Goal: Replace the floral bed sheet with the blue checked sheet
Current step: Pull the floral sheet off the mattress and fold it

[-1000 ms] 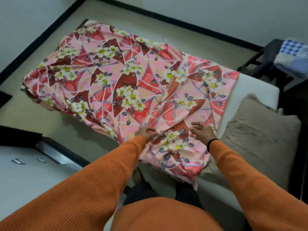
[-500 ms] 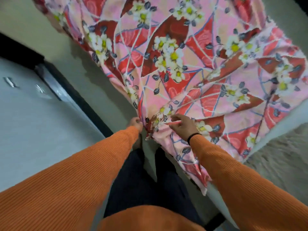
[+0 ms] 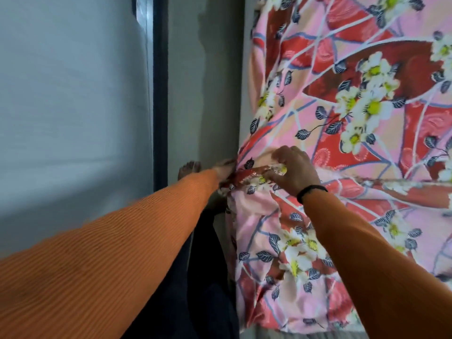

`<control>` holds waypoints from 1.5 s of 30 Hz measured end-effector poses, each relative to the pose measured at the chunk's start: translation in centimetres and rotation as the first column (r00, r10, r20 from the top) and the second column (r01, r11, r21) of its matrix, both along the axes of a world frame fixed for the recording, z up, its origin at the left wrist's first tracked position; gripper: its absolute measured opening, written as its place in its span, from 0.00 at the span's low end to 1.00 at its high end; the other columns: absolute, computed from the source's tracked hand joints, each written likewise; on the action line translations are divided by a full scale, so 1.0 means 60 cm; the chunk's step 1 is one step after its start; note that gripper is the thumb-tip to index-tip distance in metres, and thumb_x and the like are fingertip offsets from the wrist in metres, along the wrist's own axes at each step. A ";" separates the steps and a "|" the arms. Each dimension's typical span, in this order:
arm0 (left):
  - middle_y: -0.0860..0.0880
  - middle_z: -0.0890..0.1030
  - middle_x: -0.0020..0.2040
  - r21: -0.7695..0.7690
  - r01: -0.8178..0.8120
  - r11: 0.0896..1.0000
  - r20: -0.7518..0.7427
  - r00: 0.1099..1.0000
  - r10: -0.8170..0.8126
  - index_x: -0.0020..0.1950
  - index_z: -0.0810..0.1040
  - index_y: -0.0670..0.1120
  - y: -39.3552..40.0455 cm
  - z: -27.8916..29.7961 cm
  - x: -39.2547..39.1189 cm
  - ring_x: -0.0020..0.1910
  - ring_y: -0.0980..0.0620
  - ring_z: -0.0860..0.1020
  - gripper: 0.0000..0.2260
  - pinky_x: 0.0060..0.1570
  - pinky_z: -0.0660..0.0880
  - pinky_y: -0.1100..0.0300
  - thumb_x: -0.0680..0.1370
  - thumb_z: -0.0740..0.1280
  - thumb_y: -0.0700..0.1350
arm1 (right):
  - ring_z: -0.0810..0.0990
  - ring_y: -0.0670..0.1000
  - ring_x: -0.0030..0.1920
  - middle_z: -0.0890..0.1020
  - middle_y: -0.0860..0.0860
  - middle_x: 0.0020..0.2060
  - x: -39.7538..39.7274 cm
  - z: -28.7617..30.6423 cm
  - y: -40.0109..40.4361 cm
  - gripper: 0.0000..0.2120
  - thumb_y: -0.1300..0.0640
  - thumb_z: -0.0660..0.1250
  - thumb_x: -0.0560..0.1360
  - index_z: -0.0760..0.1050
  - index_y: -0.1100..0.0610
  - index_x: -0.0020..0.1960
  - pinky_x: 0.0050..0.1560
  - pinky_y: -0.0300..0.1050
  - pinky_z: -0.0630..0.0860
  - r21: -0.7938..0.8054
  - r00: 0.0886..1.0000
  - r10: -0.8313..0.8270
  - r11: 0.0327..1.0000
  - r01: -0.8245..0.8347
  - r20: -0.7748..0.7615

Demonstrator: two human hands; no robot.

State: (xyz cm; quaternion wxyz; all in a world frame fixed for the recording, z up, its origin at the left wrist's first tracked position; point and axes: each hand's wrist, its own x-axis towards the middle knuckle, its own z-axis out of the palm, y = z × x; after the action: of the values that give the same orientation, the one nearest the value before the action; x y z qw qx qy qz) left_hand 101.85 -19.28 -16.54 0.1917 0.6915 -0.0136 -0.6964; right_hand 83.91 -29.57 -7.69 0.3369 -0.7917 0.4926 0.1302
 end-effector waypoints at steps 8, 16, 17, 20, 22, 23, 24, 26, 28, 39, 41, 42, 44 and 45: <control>0.43 0.80 0.61 0.139 0.152 0.978 -0.128 0.983 -0.134 0.62 0.78 0.49 0.034 0.076 0.030 0.60 0.42 0.79 0.38 0.59 0.76 0.48 0.73 0.52 0.78 | 0.77 0.55 0.47 0.80 0.53 0.45 0.021 0.024 0.005 0.16 0.54 0.78 0.72 0.76 0.55 0.55 0.44 0.47 0.72 0.051 0.989 0.097 0.994 -0.091 -0.109; 0.42 0.81 0.64 -0.140 -0.069 0.988 -0.402 0.916 0.007 0.73 0.73 0.47 -0.047 0.096 0.047 0.64 0.42 0.78 0.44 0.70 0.71 0.45 0.67 0.70 0.74 | 0.77 0.57 0.52 0.80 0.56 0.51 0.086 0.031 0.014 0.17 0.66 0.60 0.75 0.79 0.53 0.59 0.52 0.52 0.76 -0.086 0.998 -0.025 0.996 0.030 0.057; 0.43 0.83 0.60 -0.140 -0.124 0.982 -0.427 0.903 0.053 0.67 0.78 0.44 -0.046 0.098 0.046 0.61 0.43 0.80 0.40 0.69 0.72 0.47 0.65 0.75 0.71 | 0.78 0.55 0.50 0.81 0.55 0.49 0.103 0.040 0.016 0.15 0.65 0.59 0.77 0.77 0.54 0.59 0.51 0.50 0.75 -0.103 0.978 -0.134 0.983 0.151 0.160; 0.40 0.85 0.55 -0.157 -0.261 0.952 -0.385 0.904 0.184 0.57 0.83 0.42 -0.019 0.097 0.041 0.56 0.40 0.82 0.33 0.67 0.75 0.44 0.58 0.85 0.56 | 0.80 0.54 0.47 0.80 0.53 0.48 0.155 0.047 0.002 0.11 0.54 0.62 0.81 0.75 0.55 0.60 0.51 0.50 0.78 -0.162 0.941 -0.226 0.949 0.271 0.250; 0.35 0.81 0.62 -0.130 -0.449 0.884 -0.409 0.836 0.365 0.64 0.79 0.39 0.009 0.112 0.050 0.59 0.36 0.81 0.31 0.67 0.74 0.38 0.64 0.83 0.46 | 0.80 0.56 0.51 0.79 0.55 0.53 0.189 0.036 -0.016 0.13 0.53 0.64 0.80 0.75 0.53 0.63 0.55 0.53 0.79 -0.148 0.982 -0.096 0.982 0.120 0.160; 0.34 0.80 0.63 -0.112 -0.566 0.817 -0.428 0.769 0.474 0.66 0.78 0.39 0.021 0.115 0.060 0.60 0.35 0.80 0.30 0.66 0.73 0.36 0.66 0.81 0.42 | 0.80 0.57 0.54 0.78 0.55 0.56 0.206 0.031 -0.025 0.13 0.55 0.65 0.79 0.75 0.51 0.64 0.59 0.54 0.78 -0.117 0.996 0.002 0.993 0.009 0.093; 0.35 0.81 0.63 -0.100 -0.650 0.753 -0.425 0.712 0.559 0.66 0.77 0.40 0.033 0.115 0.074 0.60 0.36 0.81 0.27 0.65 0.74 0.37 0.68 0.79 0.40 | 0.79 0.58 0.58 0.78 0.55 0.59 0.222 0.023 -0.030 0.15 0.59 0.66 0.78 0.76 0.50 0.64 0.62 0.55 0.77 -0.060 0.994 0.107 0.992 -0.107 0.008; 0.39 0.83 0.60 -0.088 -0.714 0.695 -0.355 0.674 0.648 0.65 0.79 0.45 0.051 0.110 0.102 0.58 0.37 0.82 0.22 0.60 0.78 0.40 0.71 0.76 0.37 | 0.76 0.58 0.64 0.76 0.55 0.64 0.248 0.011 -0.037 0.19 0.65 0.64 0.77 0.76 0.51 0.66 0.67 0.54 0.74 0.040 0.956 0.271 0.962 -0.268 -0.115; 0.42 0.84 0.59 -0.085 -0.642 0.762 -0.143 0.764 0.629 0.67 0.78 0.48 0.067 0.105 0.128 0.53 0.41 0.84 0.21 0.50 0.82 0.50 0.75 0.73 0.36 | 0.77 0.58 0.65 0.78 0.56 0.64 0.265 0.007 -0.040 0.20 0.68 0.63 0.77 0.77 0.54 0.66 0.66 0.53 0.75 0.045 0.959 0.264 0.964 -0.261 -0.104; 0.52 0.81 0.54 -0.278 0.527 0.803 0.479 0.801 -0.360 0.61 0.79 0.55 0.052 0.121 0.081 0.57 0.49 0.78 0.17 0.62 0.74 0.53 0.75 0.73 0.59 | 0.81 0.53 0.47 0.81 0.48 0.43 0.127 0.048 -0.035 0.10 0.56 0.76 0.73 0.80 0.54 0.52 0.50 0.45 0.79 0.191 0.933 0.301 0.945 -0.265 -0.198; 0.50 0.78 0.62 -0.304 0.718 0.626 0.588 0.658 -0.470 0.64 0.76 0.55 0.023 0.129 0.047 0.64 0.47 0.72 0.22 0.66 0.71 0.50 0.74 0.72 0.62 | 0.82 0.53 0.45 0.82 0.49 0.42 0.101 0.047 -0.036 0.07 0.58 0.76 0.72 0.81 0.54 0.49 0.49 0.45 0.79 0.139 0.947 0.246 0.966 -0.220 -0.207; 0.50 0.76 0.64 -0.283 0.799 0.531 0.652 0.566 -0.505 0.66 0.75 0.56 0.010 0.128 0.031 0.65 0.47 0.71 0.24 0.66 0.70 0.49 0.73 0.71 0.64 | 0.82 0.54 0.46 0.83 0.50 0.43 0.087 0.044 -0.037 0.06 0.62 0.73 0.73 0.81 0.53 0.48 0.48 0.45 0.79 0.115 0.951 0.206 0.976 -0.183 -0.231; 0.50 0.75 0.63 -0.208 0.899 0.386 0.750 0.400 -0.527 0.66 0.73 0.55 -0.015 0.124 0.000 0.63 0.47 0.71 0.26 0.63 0.71 0.49 0.72 0.70 0.66 | 0.81 0.56 0.47 0.82 0.51 0.47 0.057 0.038 -0.040 0.13 0.67 0.68 0.71 0.80 0.51 0.49 0.48 0.46 0.79 0.083 0.935 0.127 0.991 -0.105 -0.331; 0.50 0.75 0.62 -0.174 0.921 0.348 0.773 0.347 -0.531 0.64 0.73 0.55 -0.026 0.123 -0.012 0.61 0.46 0.72 0.25 0.61 0.71 0.49 0.73 0.70 0.65 | 0.81 0.56 0.49 0.82 0.52 0.50 0.040 0.039 -0.041 0.14 0.66 0.68 0.71 0.79 0.49 0.51 0.48 0.48 0.80 0.069 0.911 0.122 0.992 -0.103 -0.394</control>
State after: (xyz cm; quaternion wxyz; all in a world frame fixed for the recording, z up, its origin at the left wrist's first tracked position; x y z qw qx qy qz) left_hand 101.15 -20.86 -9.19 0.0236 0.6763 -0.6183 -0.3998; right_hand 86.33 -32.02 -5.37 0.2399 -0.7678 0.5013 0.3188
